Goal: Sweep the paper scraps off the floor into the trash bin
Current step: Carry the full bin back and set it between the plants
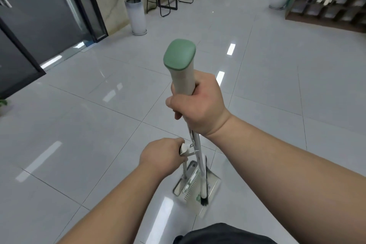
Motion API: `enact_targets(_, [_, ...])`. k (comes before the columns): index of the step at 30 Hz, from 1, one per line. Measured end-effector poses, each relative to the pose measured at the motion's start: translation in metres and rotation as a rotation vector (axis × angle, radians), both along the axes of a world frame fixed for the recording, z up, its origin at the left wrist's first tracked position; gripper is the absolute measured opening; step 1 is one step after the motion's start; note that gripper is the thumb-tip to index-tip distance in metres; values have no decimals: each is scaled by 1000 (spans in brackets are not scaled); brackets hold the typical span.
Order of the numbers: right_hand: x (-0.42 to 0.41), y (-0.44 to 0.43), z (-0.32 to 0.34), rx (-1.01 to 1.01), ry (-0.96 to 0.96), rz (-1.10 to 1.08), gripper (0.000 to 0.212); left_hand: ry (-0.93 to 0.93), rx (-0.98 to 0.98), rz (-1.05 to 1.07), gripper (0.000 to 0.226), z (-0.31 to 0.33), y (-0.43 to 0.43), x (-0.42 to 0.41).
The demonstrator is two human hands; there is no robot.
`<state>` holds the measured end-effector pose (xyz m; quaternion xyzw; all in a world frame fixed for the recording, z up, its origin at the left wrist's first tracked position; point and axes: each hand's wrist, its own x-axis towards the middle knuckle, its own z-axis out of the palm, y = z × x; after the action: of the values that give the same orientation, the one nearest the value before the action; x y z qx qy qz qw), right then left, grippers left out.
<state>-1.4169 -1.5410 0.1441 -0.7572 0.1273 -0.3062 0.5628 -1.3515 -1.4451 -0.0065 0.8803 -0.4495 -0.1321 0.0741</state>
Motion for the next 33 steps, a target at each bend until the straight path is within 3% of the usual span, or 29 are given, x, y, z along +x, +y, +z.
enact_targets(6, [21, 16, -1, 7, -56, -4, 30, 49, -19, 17, 25, 10, -2, 13])
enact_targets(10, [33, 25, -11, -41, 8, -8, 29, 76, 11, 40, 35, 1, -1, 16])
enact_targets(13, [48, 23, -22, -33, 84, -17, 30, 137, 28, 85, 31, -17, 1, 21])
enact_targets(17, [55, 15, -36, -63, 394, 28, 23, 250, 11, 189, 24, -41, 5, 35])
enact_targets(20, [45, -1, -56, -76, 649, 86, 59, 350, 11, 344, 41, -61, 12, 50])
enact_targets(22, [35, -14, -72, -22, 745, 41, 66, 403, 20, 454, 49, -77, 15, 58])
enact_targets(24, [26, -25, -85, 18, 841, -10, 62, 438, 18, 530, 47, -91, 17, 63])
enact_targets(29, [10, -41, -113, 72, 983, -38, 48, 508, -43, 641, 10, -110, 20, 61])
enact_targets(33, [4, -48, -131, 84, 1033, -77, 38, 523, -88, 719, 14, -124, 28, 69])
